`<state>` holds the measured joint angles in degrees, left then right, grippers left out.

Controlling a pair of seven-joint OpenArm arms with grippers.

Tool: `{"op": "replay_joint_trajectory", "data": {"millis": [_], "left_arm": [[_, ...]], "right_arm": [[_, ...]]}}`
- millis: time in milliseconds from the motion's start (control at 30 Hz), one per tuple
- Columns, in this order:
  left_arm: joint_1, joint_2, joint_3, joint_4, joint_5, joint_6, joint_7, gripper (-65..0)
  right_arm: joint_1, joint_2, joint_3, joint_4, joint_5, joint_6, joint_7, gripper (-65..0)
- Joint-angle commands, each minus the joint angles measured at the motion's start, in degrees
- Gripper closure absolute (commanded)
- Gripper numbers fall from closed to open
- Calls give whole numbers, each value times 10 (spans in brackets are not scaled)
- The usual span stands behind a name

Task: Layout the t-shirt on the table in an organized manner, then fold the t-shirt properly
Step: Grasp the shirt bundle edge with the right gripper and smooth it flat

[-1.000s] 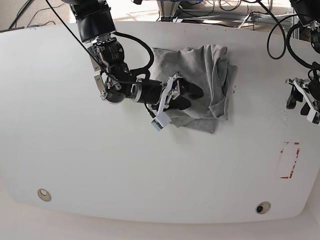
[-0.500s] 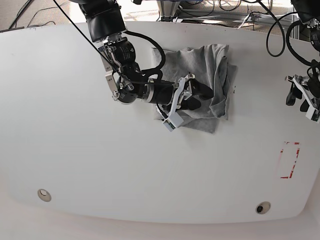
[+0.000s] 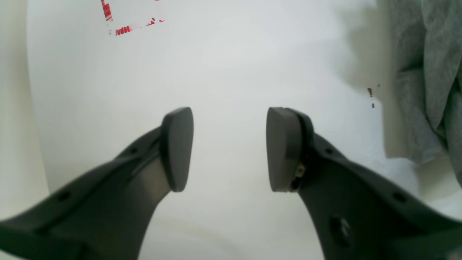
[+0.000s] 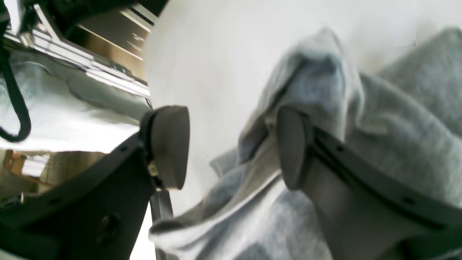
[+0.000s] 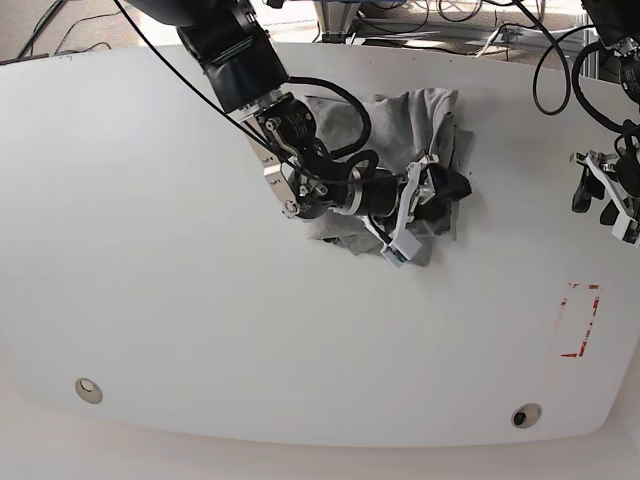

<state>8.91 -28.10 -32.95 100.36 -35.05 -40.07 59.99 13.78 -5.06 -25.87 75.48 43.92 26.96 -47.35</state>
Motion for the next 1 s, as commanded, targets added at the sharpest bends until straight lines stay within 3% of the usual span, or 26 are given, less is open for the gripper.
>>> {"op": "replay_joint_trajectory", "data": {"millis": [0, 200, 433, 767, 967], "left_arm": [[-5, -14, -7, 10, -7, 1, -13, -300], [-5, -14, -7, 10, -7, 1, -13, -300], [-5, -14, -7, 9, -7, 1, -13, -300], [-5, -14, -5, 6, -7, 1, -14, -300], [-5, -14, -5, 6, -6, 1, -14, -300]], "right_arm": [[37, -17, -12, -30, 12, 3, 28, -365], [80, -39, -45, -56, 14, 3, 39, -365], [103, -36, -43, -50, 15, 0, 36, -365], [60, 54, -42, 26, 39, -1, 17, -365], [30, 76, -42, 39, 41, -1, 16, -365]]}}
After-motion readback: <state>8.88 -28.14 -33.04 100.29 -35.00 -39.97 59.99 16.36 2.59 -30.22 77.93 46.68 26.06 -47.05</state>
